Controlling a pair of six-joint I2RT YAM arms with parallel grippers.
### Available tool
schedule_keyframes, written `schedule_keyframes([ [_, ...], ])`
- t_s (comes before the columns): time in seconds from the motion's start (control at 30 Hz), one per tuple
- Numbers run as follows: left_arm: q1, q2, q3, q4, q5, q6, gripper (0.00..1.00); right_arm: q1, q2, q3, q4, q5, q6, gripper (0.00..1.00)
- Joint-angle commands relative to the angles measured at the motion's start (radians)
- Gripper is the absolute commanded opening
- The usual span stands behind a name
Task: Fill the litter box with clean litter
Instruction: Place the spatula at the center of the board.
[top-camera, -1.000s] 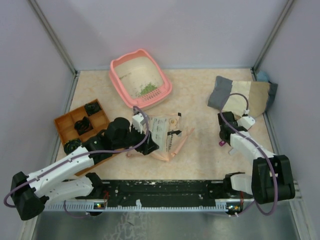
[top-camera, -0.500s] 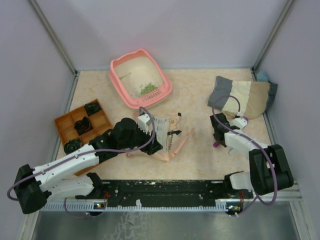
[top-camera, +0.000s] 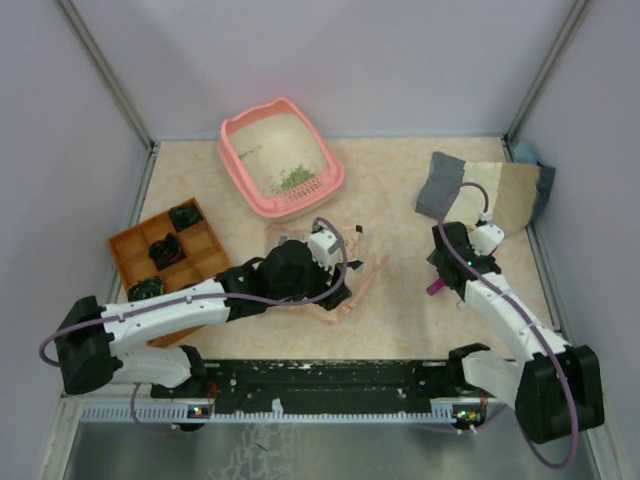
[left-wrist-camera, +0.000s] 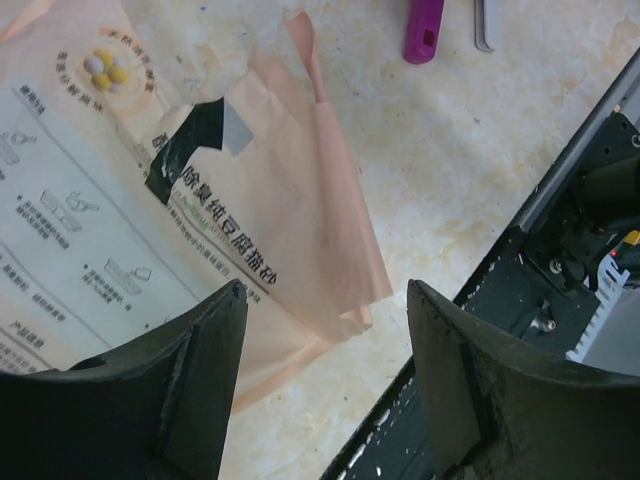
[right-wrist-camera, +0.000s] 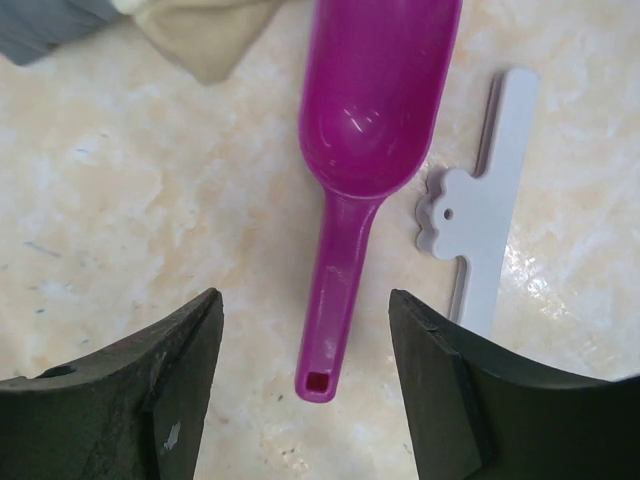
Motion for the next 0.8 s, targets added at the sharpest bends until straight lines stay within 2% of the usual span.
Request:
schedule_keyframes([
  [0.0,-0.071,0.105,0.115,0.014,-0.129,0.04,0.7,0.005,-0.105,0.081,-0.004,-0.036,-0.135,0.66],
  [0.23,-0.146,0.262,0.19,0.006,-0.238,0.071,0.66,0.005,-0.195,0.091,0.042,-0.146,-0.198,0.65],
  [0.4,-0.178,0.347,0.222,-0.038,-0.307,0.086,0.65,0.005,-0.189,0.094,0.045,-0.164,-0.197,0.64],
  [0.53,-0.194,0.376,0.234,-0.048,-0.327,0.103,0.59,0.005,-0.184,0.083,0.072,-0.203,-0.198,0.63],
  [0.67,-0.201,0.377,0.241,-0.055,-0.348,0.094,0.47,0.005,-0.178,0.073,0.097,-0.24,-0.201,0.62],
  [0.7,-0.203,0.373,0.241,-0.059,-0.356,0.09,0.4,0.004,-0.175,0.07,0.103,-0.251,-0.203,0.61],
  [0.77,-0.203,0.363,0.241,-0.07,-0.379,0.075,0.18,0.004,-0.17,0.063,0.117,-0.276,-0.205,0.61],
])
